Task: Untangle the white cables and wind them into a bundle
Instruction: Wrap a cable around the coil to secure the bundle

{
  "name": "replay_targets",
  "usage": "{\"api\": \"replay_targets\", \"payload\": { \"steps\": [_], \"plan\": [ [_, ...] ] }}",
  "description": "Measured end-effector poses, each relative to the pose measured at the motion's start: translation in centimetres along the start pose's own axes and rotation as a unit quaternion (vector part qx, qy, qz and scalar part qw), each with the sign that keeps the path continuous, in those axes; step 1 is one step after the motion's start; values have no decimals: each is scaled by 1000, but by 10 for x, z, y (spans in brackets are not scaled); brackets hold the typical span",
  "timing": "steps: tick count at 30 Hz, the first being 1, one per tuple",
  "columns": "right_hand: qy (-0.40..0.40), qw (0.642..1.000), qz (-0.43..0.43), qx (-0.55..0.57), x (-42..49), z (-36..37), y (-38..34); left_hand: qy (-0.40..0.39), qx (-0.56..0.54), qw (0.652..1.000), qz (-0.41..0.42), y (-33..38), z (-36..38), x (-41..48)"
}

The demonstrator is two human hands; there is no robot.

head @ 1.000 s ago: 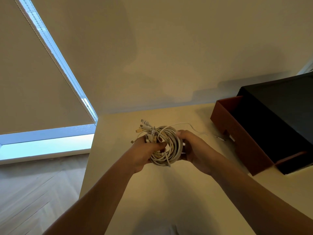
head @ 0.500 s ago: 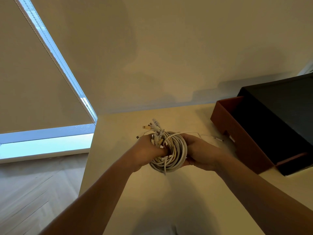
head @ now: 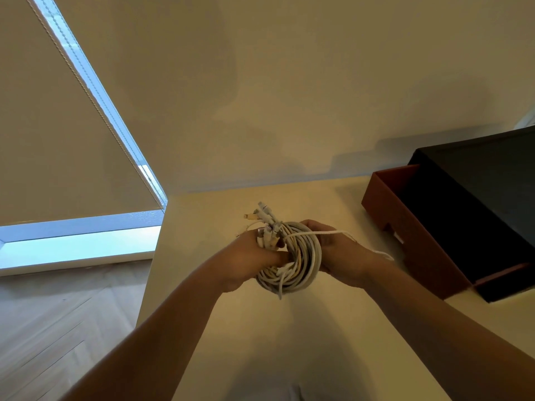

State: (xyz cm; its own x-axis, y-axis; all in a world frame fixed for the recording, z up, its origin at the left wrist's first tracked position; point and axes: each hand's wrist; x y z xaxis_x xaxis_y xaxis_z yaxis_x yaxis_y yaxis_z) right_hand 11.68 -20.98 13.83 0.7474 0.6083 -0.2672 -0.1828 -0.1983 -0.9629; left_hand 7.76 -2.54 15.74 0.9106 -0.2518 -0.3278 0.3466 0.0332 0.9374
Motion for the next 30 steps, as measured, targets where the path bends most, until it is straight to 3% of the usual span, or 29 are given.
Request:
{"api": "replay_targets", "payload": {
  "steps": [5,9,10,14,18,21,26,30],
  "plan": [
    [37,988,-15,-149,2,2,-4,64,-39,997,23,-1,2,2],
    [80,935,9,-345,9,-1,3,105,-40,993,29,-6,6,5],
    [97,932,42,-345,11,-3,6,109,-40,993,31,-6,7,6],
    [97,963,185,-168,15,-10,25,127,-43,991,20,-9,6,7],
    [180,958,217,-51,5,-28,34,161,-141,977,1,-9,-7,6],
    [189,953,233,28,-1,-37,35,172,-121,978,16,-11,-19,4],
    [181,924,125,313,-3,-42,19,135,-172,976,2,-12,-27,2],
    [179,917,51,354,-8,-39,9,120,-178,976,-33,-17,-28,0]
  ]
}}
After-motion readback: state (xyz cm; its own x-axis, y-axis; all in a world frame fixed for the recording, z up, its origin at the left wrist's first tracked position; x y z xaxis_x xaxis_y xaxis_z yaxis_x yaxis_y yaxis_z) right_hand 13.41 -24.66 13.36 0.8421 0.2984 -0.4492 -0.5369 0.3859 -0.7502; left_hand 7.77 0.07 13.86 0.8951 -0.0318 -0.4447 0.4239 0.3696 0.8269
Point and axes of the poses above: each hand's wrist, its own x-axis towards the middle knuckle, its own z-axis out of the palm, y = z × x, and after that the axes turned 11 degrees about -x, right-handed
